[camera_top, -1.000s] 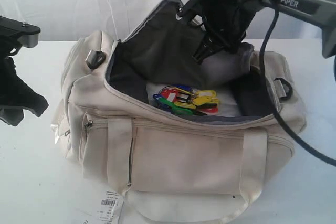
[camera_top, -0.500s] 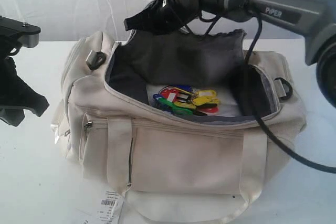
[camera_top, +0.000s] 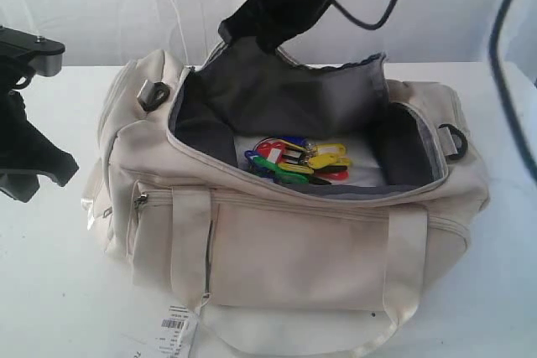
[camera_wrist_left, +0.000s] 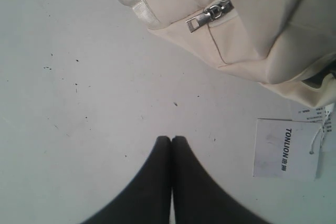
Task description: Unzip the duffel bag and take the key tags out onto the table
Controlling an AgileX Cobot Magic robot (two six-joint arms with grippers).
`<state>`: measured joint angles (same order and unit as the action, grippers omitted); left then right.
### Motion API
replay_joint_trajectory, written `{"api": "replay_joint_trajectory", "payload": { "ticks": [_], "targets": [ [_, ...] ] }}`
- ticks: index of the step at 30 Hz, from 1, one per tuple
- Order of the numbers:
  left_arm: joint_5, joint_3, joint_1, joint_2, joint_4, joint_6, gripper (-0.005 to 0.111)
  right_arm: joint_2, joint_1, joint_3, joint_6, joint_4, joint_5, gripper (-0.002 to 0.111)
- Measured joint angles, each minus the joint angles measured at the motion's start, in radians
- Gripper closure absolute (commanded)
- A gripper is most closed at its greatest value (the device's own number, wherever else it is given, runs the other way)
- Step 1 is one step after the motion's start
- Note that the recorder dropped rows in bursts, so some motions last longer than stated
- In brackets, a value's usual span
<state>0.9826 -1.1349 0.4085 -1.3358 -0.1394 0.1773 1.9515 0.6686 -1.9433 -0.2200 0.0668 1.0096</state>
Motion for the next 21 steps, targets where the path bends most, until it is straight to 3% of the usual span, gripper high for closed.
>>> {"api": "replay_joint_trajectory", "payload": {
  "ticks": [6,18,21],
  "targets": [
    [0.002,0.0,0.0,0.0,0.0,0.0,0.107,-0.036,0.0,0.048,-0.018,0.048,0.192,0.108],
    [0.004,0.0,0.0,0.0,0.0,0.0,0.107,0.01,0.0,0.187,-0.233,0.176,0.203,0.108],
    [0.004,0.0,0.0,0.0,0.0,0.0,0.107,0.023,0.0,0.187,-0.259,0.162,0.142,0.101]
  ]
}}
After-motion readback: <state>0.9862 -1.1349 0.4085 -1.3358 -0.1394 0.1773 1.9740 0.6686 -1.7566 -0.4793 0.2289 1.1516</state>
